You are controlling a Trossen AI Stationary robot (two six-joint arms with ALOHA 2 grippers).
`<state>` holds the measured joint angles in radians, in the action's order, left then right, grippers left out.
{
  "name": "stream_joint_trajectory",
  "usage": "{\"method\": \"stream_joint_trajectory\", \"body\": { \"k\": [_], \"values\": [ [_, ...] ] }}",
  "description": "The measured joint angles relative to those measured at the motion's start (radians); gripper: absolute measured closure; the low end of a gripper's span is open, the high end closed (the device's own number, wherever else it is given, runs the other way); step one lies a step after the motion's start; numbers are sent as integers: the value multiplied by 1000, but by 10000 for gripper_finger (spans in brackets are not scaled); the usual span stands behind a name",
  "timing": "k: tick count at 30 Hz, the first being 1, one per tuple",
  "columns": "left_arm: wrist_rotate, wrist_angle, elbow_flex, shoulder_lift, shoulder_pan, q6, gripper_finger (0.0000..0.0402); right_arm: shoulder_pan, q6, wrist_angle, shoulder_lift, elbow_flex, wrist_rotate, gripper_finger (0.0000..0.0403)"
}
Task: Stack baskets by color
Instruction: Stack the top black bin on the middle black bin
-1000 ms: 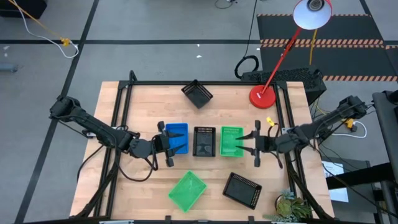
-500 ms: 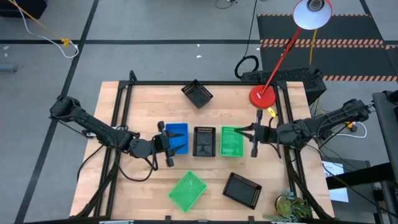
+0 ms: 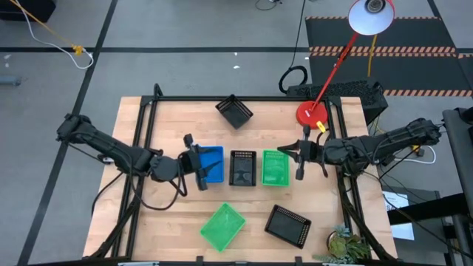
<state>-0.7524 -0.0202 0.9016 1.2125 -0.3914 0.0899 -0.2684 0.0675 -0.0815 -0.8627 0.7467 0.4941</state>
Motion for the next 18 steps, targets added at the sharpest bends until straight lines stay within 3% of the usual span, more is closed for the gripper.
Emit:
{"method": "stream_joint_trajectory", "body": {
  "k": [8, 18],
  "values": [
    [46, 57, 41, -4, 43, -61, 216, 1, -3, 1, 0, 0, 2, 402],
    [51, 76, 41, -3, 15, -112, 216, 37, -3, 1, 0, 0, 3, 403]
  ]
}}
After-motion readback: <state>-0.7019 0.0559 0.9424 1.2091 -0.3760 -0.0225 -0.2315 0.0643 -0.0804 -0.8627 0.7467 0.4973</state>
